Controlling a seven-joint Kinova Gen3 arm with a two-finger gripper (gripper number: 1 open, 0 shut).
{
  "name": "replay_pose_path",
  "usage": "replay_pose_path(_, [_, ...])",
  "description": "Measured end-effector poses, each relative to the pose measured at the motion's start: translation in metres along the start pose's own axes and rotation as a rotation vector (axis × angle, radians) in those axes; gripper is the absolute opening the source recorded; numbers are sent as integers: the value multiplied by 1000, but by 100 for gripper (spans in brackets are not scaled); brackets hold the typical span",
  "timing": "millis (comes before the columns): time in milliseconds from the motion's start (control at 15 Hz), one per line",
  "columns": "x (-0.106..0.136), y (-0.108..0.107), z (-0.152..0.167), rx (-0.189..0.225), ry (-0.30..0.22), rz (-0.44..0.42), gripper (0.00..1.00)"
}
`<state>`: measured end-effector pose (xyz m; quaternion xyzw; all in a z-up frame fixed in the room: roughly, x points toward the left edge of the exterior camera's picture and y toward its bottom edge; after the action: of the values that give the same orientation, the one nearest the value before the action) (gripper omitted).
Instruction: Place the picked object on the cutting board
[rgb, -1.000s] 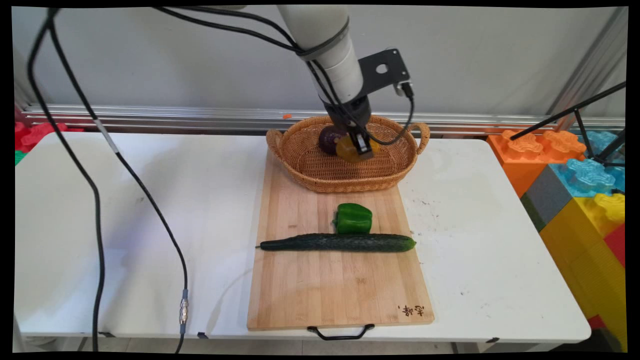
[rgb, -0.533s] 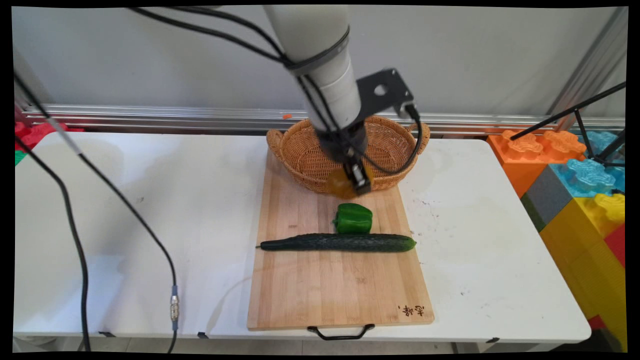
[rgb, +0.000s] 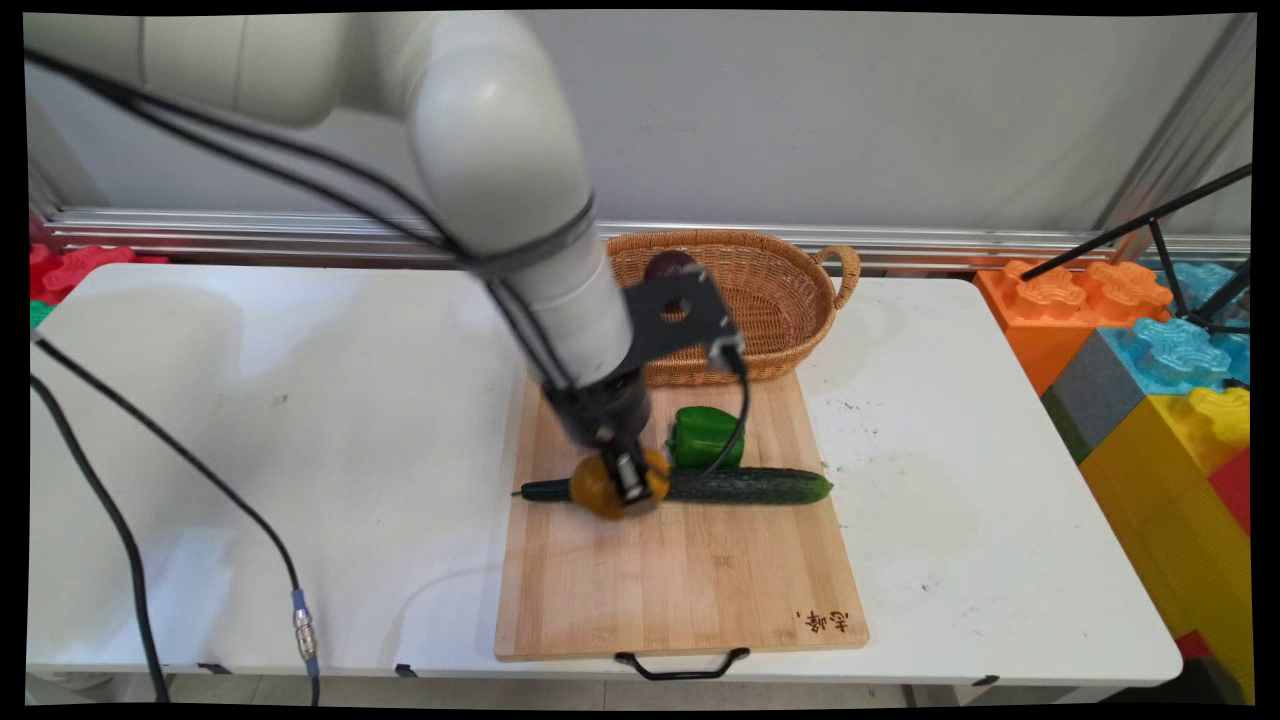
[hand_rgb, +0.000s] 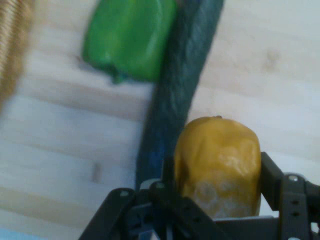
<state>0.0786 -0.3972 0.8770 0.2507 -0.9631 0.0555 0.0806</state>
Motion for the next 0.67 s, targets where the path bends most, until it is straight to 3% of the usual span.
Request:
replay_pose_path(267, [-29,9,25,-25,-32,6,0])
replay_pose_path(600, [-45,15,48,-34,-18,40,0])
replay_pose_path(667, [-47,16,50,-37,-14,47,100])
